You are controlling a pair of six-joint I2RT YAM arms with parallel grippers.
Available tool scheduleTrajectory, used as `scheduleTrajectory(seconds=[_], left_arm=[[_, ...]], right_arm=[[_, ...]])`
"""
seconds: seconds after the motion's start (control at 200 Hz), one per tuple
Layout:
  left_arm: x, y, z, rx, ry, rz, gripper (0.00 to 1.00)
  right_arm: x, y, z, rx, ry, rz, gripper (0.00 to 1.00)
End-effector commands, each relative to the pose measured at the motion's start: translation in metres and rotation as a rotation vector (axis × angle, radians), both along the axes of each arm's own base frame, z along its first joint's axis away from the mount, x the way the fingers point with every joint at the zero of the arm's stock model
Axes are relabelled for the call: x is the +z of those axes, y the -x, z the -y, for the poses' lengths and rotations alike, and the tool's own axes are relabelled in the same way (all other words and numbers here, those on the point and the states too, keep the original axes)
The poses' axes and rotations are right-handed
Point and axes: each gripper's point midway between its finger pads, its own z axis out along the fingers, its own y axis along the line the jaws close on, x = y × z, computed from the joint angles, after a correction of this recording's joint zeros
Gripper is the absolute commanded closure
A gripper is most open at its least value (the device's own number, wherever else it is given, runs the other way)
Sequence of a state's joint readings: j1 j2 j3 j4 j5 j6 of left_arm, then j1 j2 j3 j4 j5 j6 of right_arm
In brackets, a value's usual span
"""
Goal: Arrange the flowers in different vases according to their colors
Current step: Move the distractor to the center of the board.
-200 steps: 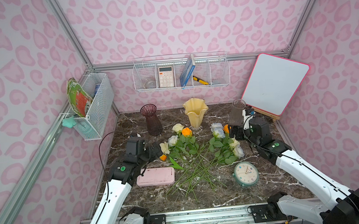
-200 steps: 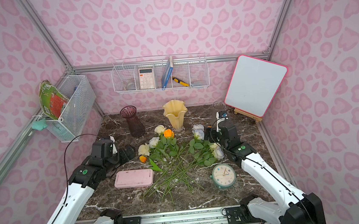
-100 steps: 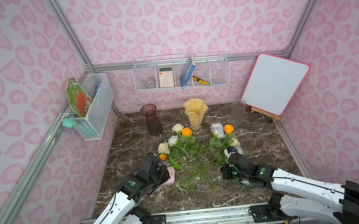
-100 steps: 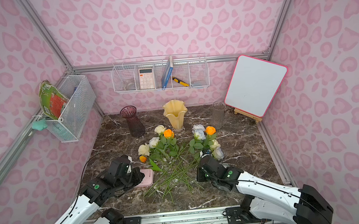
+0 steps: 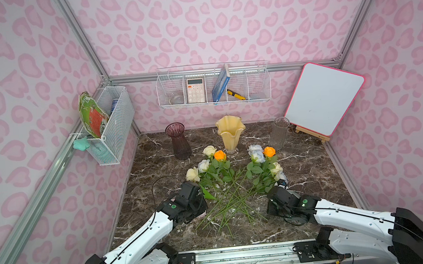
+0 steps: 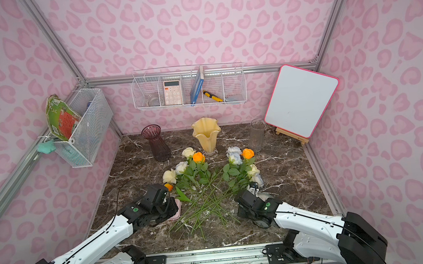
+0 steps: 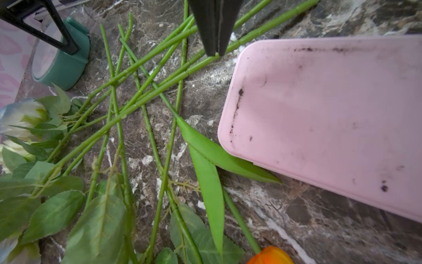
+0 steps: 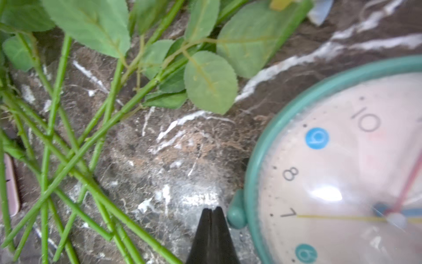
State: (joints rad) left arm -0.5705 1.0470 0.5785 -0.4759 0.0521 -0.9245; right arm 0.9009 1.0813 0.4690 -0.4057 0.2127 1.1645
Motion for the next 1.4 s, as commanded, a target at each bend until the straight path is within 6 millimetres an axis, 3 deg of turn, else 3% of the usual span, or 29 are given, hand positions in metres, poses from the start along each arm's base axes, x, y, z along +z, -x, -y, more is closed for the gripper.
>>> scheduleTrajectory(seconds=[0.0, 0.22, 0.516, 0.566, 0.731, 0.841, 0.971, 1.096, 1.252, 1.327, 1.397], left_arm=[[0.001, -0.011, 0.001, -0.007, -0.041, 0.027, 1.00], [-0.015, -0.016, 0.006, -0.041, -0.088, -0.014, 1.00], [-0.042, -0.009, -0.016, 0.015, -0.213, -0.087, 1.00], [-0.046, -0.005, -0.025, 0.047, -0.261, -0.133, 1.00], [-0.054, 0.010, -0.051, 0.128, -0.339, -0.191, 1.00], [-0.050, 0.016, -0.076, 0.215, -0.353, -0.209, 1.00], [-0.041, 0.017, -0.106, 0.319, -0.344, -0.210, 1.00], [-0.032, 0.010, -0.125, 0.364, -0.334, -0.184, 1.00], [-0.027, 0.000, -0.137, 0.392, -0.355, -0.172, 1.00], [-0.021, -0.007, -0.136, 0.392, -0.334, -0.143, 1.00], [-0.003, -0.019, -0.124, 0.363, -0.264, -0.059, 0.96]], right_arm=[[-0.012, 0.001, 0.035, -0.109, 0.099, -0.031, 1.00], [0.001, -0.019, 0.079, -0.281, 0.165, 0.008, 0.97], [0.034, -0.073, 0.139, -0.446, 0.209, 0.121, 0.94], [0.036, -0.081, 0.135, -0.430, 0.201, 0.111, 0.94], [0.062, -0.092, 0.091, -0.316, 0.186, 0.169, 0.93], [0.059, -0.091, 0.065, -0.254, 0.080, 0.175, 0.89], [0.061, -0.087, 0.051, -0.211, 0.048, 0.176, 0.89], [0.060, -0.072, 0.045, -0.204, 0.033, 0.158, 0.89], [0.031, -0.044, 0.051, -0.220, -0.011, 0.076, 0.90], [0.023, -0.039, 0.053, -0.217, -0.011, 0.073, 0.90], [0.030, -0.047, 0.052, -0.218, -0.025, 0.125, 0.89]])
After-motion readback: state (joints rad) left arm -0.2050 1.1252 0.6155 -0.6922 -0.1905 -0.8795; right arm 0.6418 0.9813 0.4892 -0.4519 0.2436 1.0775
